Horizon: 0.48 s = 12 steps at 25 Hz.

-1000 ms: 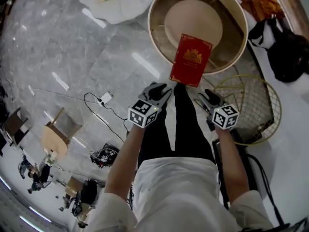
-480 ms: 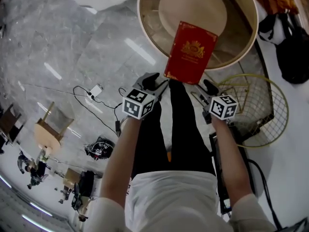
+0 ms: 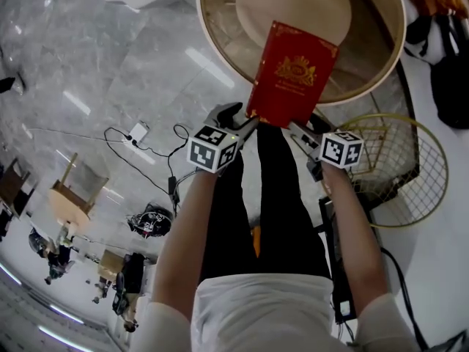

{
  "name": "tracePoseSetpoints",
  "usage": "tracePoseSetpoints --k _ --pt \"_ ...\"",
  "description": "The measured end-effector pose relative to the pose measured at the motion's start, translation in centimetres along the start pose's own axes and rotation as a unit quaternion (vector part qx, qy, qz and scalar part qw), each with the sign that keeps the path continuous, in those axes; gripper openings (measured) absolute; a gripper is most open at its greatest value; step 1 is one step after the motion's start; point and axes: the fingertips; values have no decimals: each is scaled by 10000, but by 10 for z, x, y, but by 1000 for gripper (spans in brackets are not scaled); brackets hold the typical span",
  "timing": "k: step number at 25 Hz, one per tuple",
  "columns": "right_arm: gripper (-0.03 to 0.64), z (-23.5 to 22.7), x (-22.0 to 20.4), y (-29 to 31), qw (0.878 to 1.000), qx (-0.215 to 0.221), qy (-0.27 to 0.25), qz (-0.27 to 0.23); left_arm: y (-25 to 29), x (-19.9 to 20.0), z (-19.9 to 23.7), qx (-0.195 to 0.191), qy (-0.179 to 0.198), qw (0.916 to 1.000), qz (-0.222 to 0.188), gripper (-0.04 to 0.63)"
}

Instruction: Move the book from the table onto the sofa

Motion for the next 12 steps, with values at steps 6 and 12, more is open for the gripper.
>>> tracePoseSetpoints --k 6,12 --pt "385 -4 -6 17 9979 413 242 429 21 -10 1 -174 -201 9996 100 265" --pt "390 1 -2 34 9957 681 226 594 38 -19 3 -333 -284 9987 255 311"
Point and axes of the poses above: the fingertips, and each gripper's own axes: y forward along the fingers, z to its left, x out of its top, and after that the axes turned 13 degrees about y, right-handed
